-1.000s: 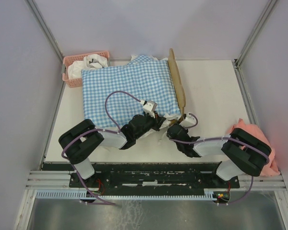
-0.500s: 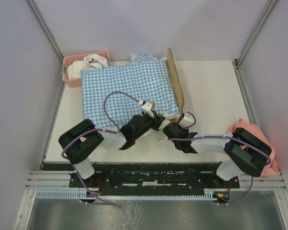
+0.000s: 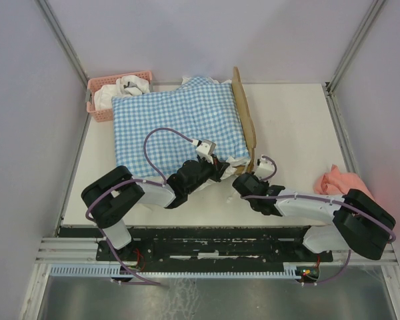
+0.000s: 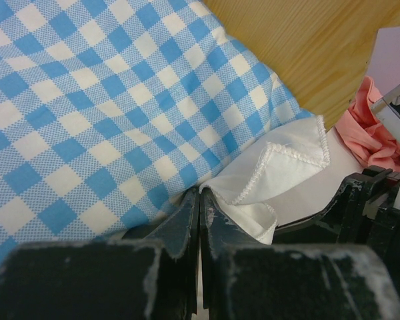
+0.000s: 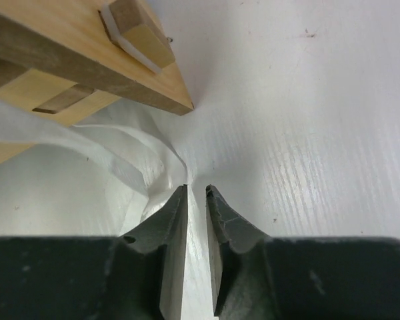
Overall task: Set up the pet bed
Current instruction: Tie the ropes to the bed frame.
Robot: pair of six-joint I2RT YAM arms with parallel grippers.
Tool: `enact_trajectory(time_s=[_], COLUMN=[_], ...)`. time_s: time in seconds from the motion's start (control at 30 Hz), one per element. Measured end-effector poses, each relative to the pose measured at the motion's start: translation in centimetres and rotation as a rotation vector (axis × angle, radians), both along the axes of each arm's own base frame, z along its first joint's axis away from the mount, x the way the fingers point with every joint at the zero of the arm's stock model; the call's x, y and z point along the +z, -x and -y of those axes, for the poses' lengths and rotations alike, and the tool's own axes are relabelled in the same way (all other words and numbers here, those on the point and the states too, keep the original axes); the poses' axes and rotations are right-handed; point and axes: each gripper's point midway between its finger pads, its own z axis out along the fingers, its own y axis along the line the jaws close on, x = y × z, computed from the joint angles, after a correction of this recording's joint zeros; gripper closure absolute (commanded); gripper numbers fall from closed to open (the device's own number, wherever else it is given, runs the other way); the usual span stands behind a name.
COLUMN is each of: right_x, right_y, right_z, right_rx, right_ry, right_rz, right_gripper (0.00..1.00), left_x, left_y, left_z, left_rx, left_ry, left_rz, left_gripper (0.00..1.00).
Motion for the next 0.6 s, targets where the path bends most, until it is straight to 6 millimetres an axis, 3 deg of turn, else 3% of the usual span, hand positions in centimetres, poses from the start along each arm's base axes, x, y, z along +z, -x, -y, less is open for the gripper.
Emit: enact_trajectory(time_s=[0.27, 0.6], right_x=[0.9, -0.7], right_y=[0.3, 0.2], right_z=[-0.2, -0.4], right_rx=[-0.032, -0.113], right_ry=[-0.070, -0.102], right_rz=[0.004, -0.022], right_gripper=[0.67, 0.69], left_x=[0.0, 0.0], left_y=[0.0, 0.0], left_z=[0.0, 0.0], left_rx=[0.000, 0.000], left_ry=[0.000, 0.000], left_rz=[0.000, -0.001], left_gripper=[0.97, 0.97])
